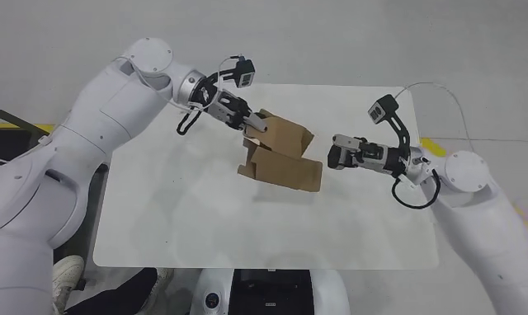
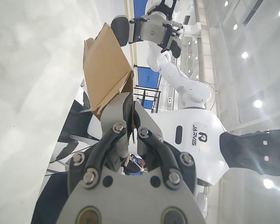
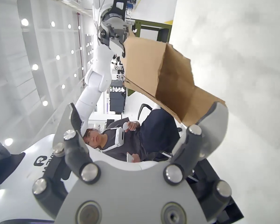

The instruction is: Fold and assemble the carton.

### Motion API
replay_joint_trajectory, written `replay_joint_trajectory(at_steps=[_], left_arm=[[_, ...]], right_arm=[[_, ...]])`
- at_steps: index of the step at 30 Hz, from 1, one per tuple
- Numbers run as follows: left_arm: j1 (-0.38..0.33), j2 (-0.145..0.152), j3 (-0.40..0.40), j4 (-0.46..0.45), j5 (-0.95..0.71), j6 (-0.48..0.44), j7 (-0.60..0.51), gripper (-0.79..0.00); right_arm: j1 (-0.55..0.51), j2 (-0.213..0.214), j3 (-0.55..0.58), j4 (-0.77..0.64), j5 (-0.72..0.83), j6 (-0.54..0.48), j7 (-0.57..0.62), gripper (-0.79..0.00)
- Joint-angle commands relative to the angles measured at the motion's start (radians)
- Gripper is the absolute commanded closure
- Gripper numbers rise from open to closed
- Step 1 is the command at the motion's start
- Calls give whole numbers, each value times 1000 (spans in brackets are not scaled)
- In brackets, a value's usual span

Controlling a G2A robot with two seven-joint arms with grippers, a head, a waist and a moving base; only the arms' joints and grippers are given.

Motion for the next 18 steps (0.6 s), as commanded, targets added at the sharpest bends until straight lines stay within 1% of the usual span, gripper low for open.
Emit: replay_joint_trajectory(at_steps=[1,7,13,18], left_arm=[[-5,5,15,-15,-4,-9,0,0],[-24,18,59,-37,-32,-27,0,0],[-43,22,91,-38,-59,-39,0,0],[-59,25,111,-40,-77,-53,0,0]], right_arm=[[27,-9,-30,22,14,-15,4,-785],[76,-31,-88,60,46,-47,23,-785],[82,-43,-114,60,51,-65,26,-785],[90,-57,-138,86,94,-89,39,-785]])
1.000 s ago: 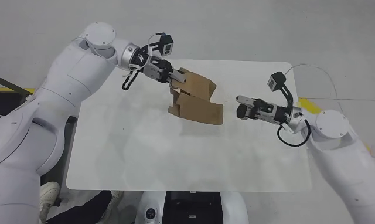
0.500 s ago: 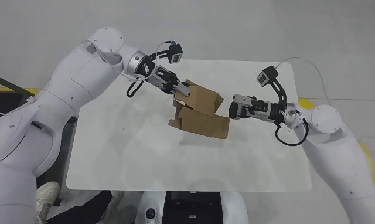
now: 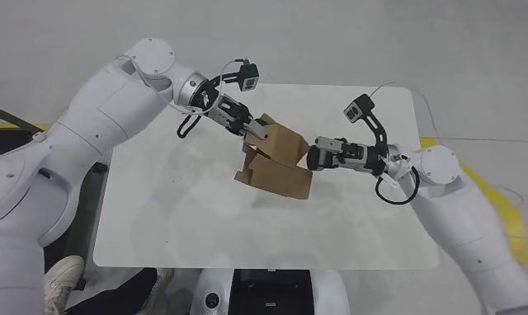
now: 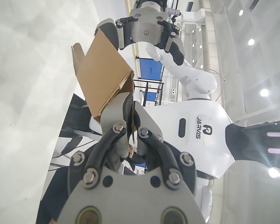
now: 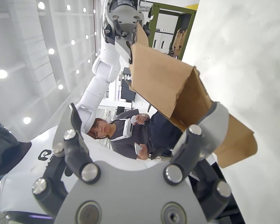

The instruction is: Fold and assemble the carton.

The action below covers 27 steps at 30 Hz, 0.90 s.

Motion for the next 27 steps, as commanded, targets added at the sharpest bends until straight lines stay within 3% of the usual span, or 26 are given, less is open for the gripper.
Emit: replay_joint_trajectory(at_steps=[1,27], left_arm=[[-6,1,7,3,-4,-5,0,0],[-36,-6,43,41,-8,-21,0,0]], right_arm=[[8,-5,-9,7,5,-7,6,-785],[-70,2,110,-95,-112,-15,-78,-785]])
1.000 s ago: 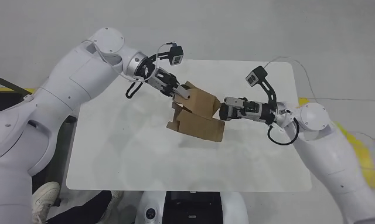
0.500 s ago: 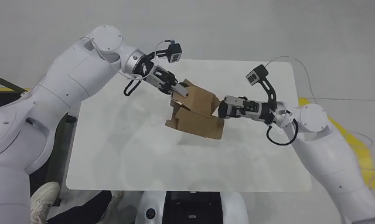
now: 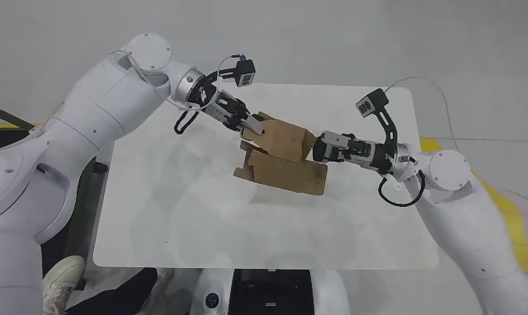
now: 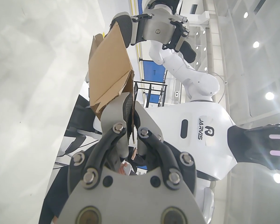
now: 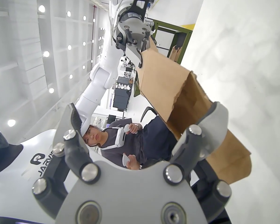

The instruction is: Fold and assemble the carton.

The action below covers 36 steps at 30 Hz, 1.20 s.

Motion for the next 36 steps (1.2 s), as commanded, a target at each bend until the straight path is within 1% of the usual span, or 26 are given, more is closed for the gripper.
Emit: replay_joint_trajectory(at_steps=[1,8,12,19,24,28,36], left_arm=[[-1,-1,2,0,1,0,0,0],[-4,-1,3,3,-2,-3,0,0],[-5,0,3,1,-4,-5,0,0],[-7,1,2,-5,-11,-7,0,0],[-8,3,1,-9,-16,-9,0,0],[-6,3,3,-13,-20,-8,0,0],[-8,7,3,-17,-27,-11,0,0]], right_arm=[[-5,1,10,-9,-16,4,-5,-785],[-33,5,49,-32,-37,21,-25,-785],[-42,3,53,-40,-7,5,-7,-785],[8,-19,-28,9,30,-13,26,-785],[53,-39,-86,60,52,-69,55,-785],[82,-54,-125,100,70,-83,63,-785],[125,-84,-179,182,161,-127,104,-785]])
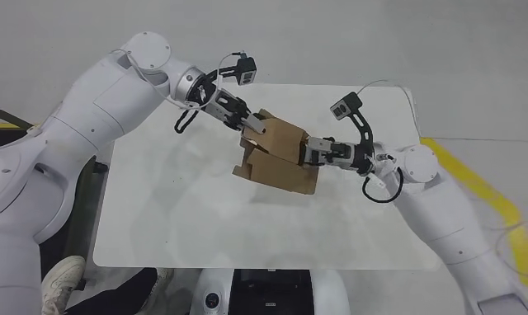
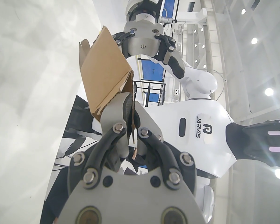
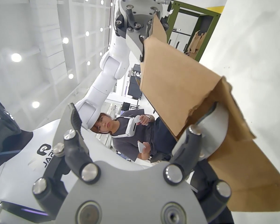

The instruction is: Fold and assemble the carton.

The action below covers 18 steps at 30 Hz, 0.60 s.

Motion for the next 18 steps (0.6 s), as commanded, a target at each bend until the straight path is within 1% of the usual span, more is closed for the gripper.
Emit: replay_joint_trajectory(at_steps=[1,3,4,5,7,9,10,14,18], left_arm=[[0,1,0,-2,0,0,0,0],[0,2,0,-3,-1,-1,0,0],[0,3,0,-3,-2,-2,0,0],[0,4,-1,-2,-3,-2,0,0],[0,5,-1,-1,-3,-3,0,0],[1,6,-2,0,-4,-1,0,0],[1,7,-2,0,-4,-1,0,0],[2,9,-3,-1,-5,1,0,0],[2,10,-3,-2,-3,3,0,0]], right_arm=[[7,-7,-8,19,35,-19,20,-785],[15,-13,-14,43,66,-35,42,-785],[18,-16,-15,55,80,-43,53,-757],[21,-19,-16,66,92,-50,62,-674],[24,-24,-16,86,116,-65,77,-554],[28,-27,-14,99,129,-72,92,-459],[29,-28,-11,104,133,-73,98,-428],[25,-31,6,113,158,-83,119,-363],[21,-32,24,115,163,-81,133,-345]])
